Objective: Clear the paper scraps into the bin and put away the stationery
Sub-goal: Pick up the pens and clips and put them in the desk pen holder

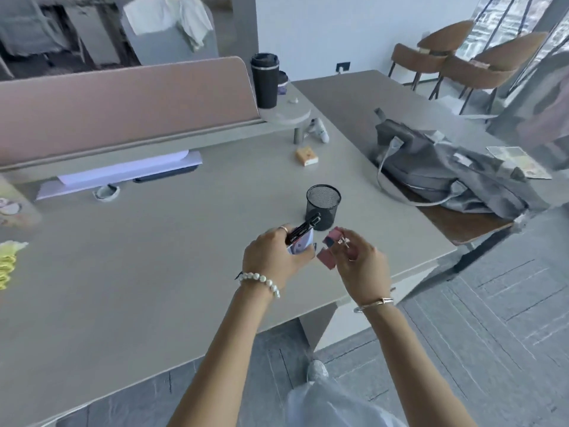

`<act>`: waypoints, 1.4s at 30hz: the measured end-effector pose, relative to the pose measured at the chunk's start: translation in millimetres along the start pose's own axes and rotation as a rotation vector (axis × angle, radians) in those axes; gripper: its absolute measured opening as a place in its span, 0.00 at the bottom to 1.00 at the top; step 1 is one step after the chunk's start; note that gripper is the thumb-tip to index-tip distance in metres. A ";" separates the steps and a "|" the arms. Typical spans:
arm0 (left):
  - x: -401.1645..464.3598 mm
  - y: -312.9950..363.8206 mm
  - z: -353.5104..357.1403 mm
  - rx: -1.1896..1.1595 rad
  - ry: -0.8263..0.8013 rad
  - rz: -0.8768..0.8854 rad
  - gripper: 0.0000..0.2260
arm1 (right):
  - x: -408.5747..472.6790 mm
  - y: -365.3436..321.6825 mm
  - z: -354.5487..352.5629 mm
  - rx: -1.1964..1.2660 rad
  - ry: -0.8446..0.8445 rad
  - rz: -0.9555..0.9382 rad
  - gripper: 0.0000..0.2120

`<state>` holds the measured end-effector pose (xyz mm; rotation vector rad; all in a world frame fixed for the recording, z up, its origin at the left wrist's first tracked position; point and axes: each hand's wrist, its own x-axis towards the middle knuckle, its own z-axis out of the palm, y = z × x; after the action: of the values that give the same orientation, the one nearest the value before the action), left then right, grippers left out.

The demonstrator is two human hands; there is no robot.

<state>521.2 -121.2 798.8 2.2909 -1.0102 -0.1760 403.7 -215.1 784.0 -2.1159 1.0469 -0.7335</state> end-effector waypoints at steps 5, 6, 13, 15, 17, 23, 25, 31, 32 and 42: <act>68.5 23.0 22.6 0.045 -0.011 -0.121 0.11 | 95.0 19.8 0.3 0.012 -0.110 -0.061 0.09; 79.3 25.3 26.0 0.052 -0.004 -0.143 0.11 | 113.0 24.8 2.7 0.016 -0.132 -0.060 0.09; 129.8 13.0 45.3 0.094 0.041 -0.320 0.12 | 204.6 56.1 33.8 0.033 -0.188 -0.023 0.09; 144.5 8.6 48.9 0.099 0.043 -0.345 0.12 | 224.3 65.0 48.0 0.011 -0.197 -0.026 0.07; 156.4 6.9 51.1 0.094 0.050 -0.355 0.14 | 236.4 71.4 60.2 -0.014 -0.253 -0.017 0.05; 197.7 -0.1 60.9 0.085 0.066 -0.361 0.15 | 248.2 78.7 77.6 -0.082 -0.476 -0.005 0.14; 209.2 0.7 64.2 0.079 0.066 -0.368 0.16 | 248.4 80.9 75.5 -0.122 -0.504 -0.027 0.15; 229.3 -2.3 75.4 0.049 0.068 -0.372 0.15 | 252.0 80.6 77.4 -0.116 -0.486 -0.115 0.16; 229.8 -3.0 76.7 0.041 0.072 -0.373 0.14 | 251.4 81.0 77.8 -0.111 -0.475 -0.131 0.16; 226.9 5.2 83.4 -0.135 0.120 -0.358 0.15 | 250.7 97.3 75.9 -0.057 -0.375 -0.175 0.13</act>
<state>646.9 -324.6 763.0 2.3088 -0.5066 -0.2423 544.1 -445.3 710.6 -2.2991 0.6943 -0.3649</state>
